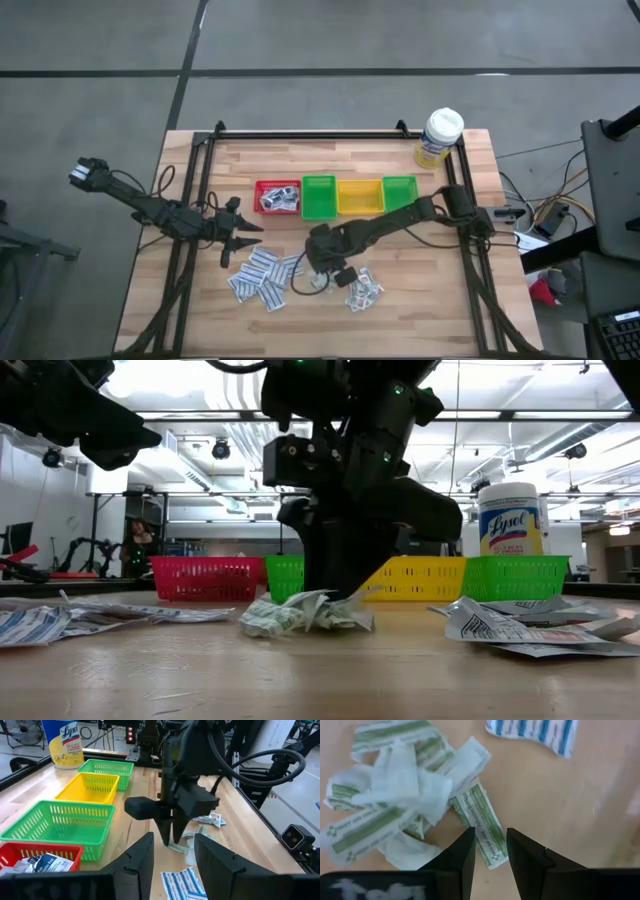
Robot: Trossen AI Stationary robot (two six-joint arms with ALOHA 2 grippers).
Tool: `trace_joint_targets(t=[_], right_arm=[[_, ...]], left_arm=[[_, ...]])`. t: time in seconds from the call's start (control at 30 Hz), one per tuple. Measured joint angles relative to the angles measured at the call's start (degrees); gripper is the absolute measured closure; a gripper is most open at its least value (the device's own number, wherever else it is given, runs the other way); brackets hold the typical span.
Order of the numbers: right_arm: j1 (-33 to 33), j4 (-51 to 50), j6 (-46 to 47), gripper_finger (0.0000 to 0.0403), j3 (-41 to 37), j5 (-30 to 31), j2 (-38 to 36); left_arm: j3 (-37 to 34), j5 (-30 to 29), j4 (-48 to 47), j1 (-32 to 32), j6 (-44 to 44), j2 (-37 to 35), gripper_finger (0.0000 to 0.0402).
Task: Pick & Place First Aid Supplies
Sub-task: Put the green bandage into the right green basket
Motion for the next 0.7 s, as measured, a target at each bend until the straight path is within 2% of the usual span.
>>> trace_joint_targets(t=[0.37,0.7], right_arm=[[-0.7,-7.4,7.6,0.0294,0.0,1.0,-0.2],[-0.6,-12.4,9.2,0.0294,0.0,-0.7,-0.3]], left_arm=[[0.0,0.0,0.0,0.0,-0.1,0.0,0.0266],[0.0,0.0,0.0,0.0,-0.1,0.0,0.0266]])
